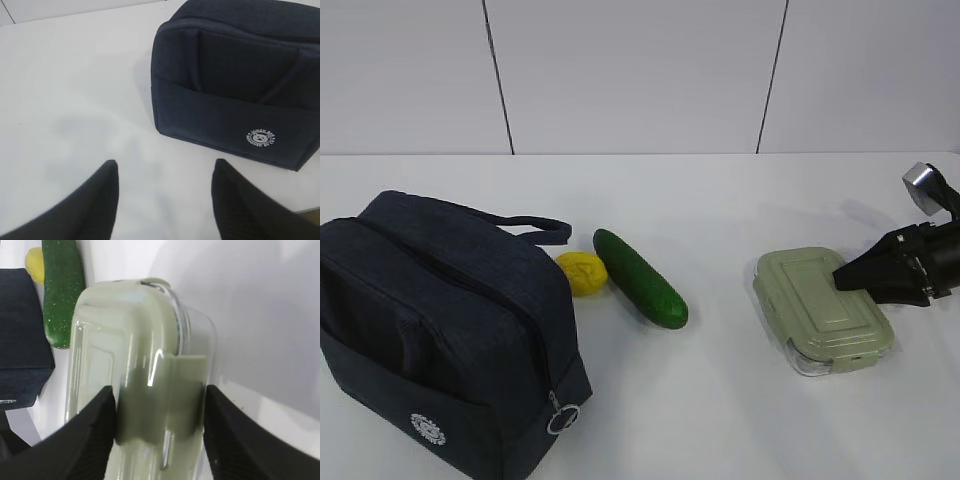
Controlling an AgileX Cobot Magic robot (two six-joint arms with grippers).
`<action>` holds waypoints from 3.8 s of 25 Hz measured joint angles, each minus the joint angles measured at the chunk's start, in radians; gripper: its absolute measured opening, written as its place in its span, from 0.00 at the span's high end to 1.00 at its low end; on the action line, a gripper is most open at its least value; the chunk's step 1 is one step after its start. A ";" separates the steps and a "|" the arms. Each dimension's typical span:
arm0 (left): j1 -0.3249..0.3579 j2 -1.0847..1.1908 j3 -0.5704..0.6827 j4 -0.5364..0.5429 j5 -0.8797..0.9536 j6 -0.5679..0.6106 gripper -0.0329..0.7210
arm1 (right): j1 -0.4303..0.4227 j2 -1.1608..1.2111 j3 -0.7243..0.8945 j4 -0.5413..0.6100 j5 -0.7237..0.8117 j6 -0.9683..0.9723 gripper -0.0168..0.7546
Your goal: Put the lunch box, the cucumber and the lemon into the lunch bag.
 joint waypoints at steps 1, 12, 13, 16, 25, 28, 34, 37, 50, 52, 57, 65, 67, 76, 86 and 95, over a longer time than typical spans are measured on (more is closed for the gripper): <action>0.000 0.000 0.000 0.000 0.000 0.000 0.38 | 0.000 0.000 0.000 0.000 0.000 0.001 0.44; 0.000 0.000 0.000 0.000 0.000 0.000 0.38 | 0.000 0.000 0.000 0.000 0.000 0.002 0.45; 0.000 0.000 0.000 0.000 0.000 0.000 0.38 | 0.000 0.000 0.000 0.000 0.000 0.002 0.45; 0.000 0.000 0.000 0.000 0.000 0.000 0.38 | 0.000 0.000 0.000 0.000 0.000 0.002 0.46; 0.000 0.000 0.000 0.000 0.000 0.000 0.38 | 0.000 0.000 0.000 0.004 0.000 0.006 0.46; 0.000 0.000 0.000 0.000 0.000 0.000 0.38 | 0.000 0.000 0.000 0.004 0.000 0.018 0.46; 0.000 0.000 0.000 0.000 0.000 0.000 0.38 | 0.000 -0.009 0.000 -0.003 -0.004 0.060 0.46; 0.000 0.000 0.000 0.000 0.000 0.000 0.38 | 0.000 -0.029 0.000 -0.017 -0.021 0.072 0.46; 0.000 0.000 0.000 0.000 0.000 0.000 0.38 | 0.000 -0.082 0.000 -0.011 -0.034 0.133 0.46; 0.000 0.000 0.000 0.000 0.000 0.000 0.38 | 0.000 -0.092 0.000 -0.006 -0.035 0.139 0.46; 0.000 0.000 0.000 0.000 0.000 0.000 0.38 | 0.000 -0.130 0.000 0.001 -0.035 0.163 0.46; 0.000 0.000 0.000 0.000 0.000 0.000 0.38 | 0.000 -0.157 0.000 0.009 -0.034 0.205 0.47; 0.000 0.000 0.000 0.000 0.000 0.000 0.38 | 0.000 -0.157 0.000 0.011 -0.034 0.213 0.47; 0.000 0.000 0.000 0.000 0.000 0.000 0.38 | 0.000 -0.175 0.000 0.039 -0.034 0.227 0.47; 0.000 0.000 0.000 0.000 0.000 0.000 0.38 | 0.000 -0.179 0.000 0.056 -0.034 0.227 0.47; 0.000 0.000 0.000 -0.125 -0.013 0.000 0.38 | 0.000 -0.179 0.002 0.062 -0.034 0.228 0.47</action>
